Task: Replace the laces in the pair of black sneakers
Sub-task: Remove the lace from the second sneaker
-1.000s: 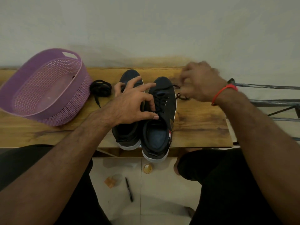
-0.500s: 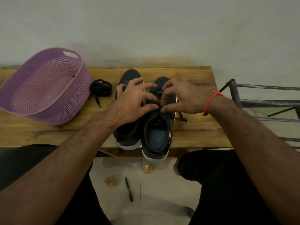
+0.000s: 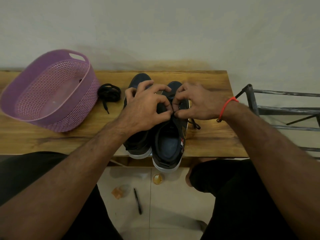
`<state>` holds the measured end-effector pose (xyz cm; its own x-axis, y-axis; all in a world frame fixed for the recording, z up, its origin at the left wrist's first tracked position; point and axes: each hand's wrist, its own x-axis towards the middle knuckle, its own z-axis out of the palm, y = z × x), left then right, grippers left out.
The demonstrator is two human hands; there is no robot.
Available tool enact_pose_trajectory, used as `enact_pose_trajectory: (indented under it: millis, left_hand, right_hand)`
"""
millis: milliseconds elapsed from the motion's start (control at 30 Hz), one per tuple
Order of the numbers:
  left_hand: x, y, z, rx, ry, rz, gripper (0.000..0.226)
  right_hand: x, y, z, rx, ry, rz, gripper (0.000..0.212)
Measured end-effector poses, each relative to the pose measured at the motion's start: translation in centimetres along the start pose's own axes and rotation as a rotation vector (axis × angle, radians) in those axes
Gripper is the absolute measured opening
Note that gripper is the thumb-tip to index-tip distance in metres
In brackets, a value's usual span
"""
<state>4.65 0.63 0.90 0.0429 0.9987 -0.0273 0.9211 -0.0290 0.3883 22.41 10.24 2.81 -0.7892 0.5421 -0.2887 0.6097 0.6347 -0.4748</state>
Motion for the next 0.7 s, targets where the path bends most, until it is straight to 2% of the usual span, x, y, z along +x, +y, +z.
enact_pose_trajectory:
  millis: [233,433,700]
  left_hand:
    - [0.30,-0.61,-0.70,-0.065,-0.101,-0.007,0.006]
    - [0.07,-0.50,-0.17,-0.035,-0.060,-0.012,0.005]
    - [-0.06,-0.36,0.17,-0.024,-0.009,-0.085,0.006]
  right_hand:
    - [0.15,0.47,0.06,0.092,-0.006,-0.019,0.010]
    - [0.53,0.06,0.50,0.035,0.033,-0.028,0.012]
    - [0.16,0.35,-0.04,0.085,-0.010,-0.019,0.013]
